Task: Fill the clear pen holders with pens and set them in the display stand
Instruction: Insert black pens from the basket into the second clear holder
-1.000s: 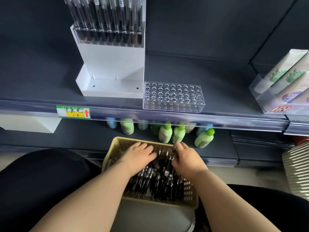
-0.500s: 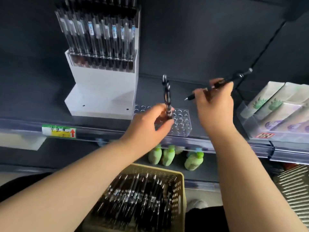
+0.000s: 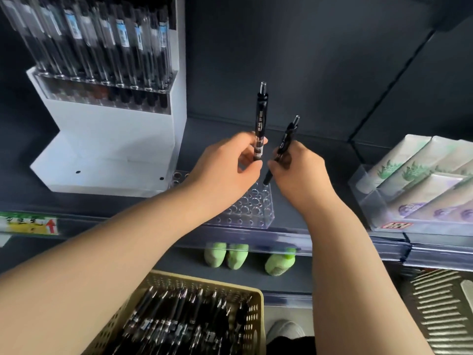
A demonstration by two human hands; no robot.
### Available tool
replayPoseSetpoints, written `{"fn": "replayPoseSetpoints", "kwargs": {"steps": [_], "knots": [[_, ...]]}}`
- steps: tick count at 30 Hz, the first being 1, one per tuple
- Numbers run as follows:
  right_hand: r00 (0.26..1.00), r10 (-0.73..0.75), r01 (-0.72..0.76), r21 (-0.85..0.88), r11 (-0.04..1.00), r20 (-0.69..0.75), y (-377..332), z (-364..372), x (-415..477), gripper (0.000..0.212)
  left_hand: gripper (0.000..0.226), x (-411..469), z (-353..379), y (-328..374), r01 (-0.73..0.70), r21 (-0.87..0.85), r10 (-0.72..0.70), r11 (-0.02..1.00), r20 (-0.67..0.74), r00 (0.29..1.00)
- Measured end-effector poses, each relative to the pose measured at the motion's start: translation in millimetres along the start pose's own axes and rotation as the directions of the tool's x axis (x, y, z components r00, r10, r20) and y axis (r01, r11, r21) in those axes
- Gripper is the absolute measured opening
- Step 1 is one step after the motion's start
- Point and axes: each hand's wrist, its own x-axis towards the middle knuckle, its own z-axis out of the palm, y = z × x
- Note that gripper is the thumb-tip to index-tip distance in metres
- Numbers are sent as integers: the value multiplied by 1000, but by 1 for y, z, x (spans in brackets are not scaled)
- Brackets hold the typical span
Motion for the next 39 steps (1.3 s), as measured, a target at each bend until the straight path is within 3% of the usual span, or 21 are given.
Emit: {"fn": "replayPoseSetpoints", "kwargs": {"steps": [12,21,34,39], "knots": [[996,-2,5,-33,999,91,5,0,3,14,22,6,10,-7,8,26,-9,1000,42,999],[996,6,-9,24,1000,88,7,-8,1,18,25,10,18,-5,-76,65,73,995,48,996],[994,51,-49,-21,999,99,23,-22,-3,20,25,9,34,-15,13,-79,-11,997,30,999],[993,49,-44,-43,998,107,23,-24,-4,19,21,3,39,-17,40,-61,-34,997,103,994]]}}
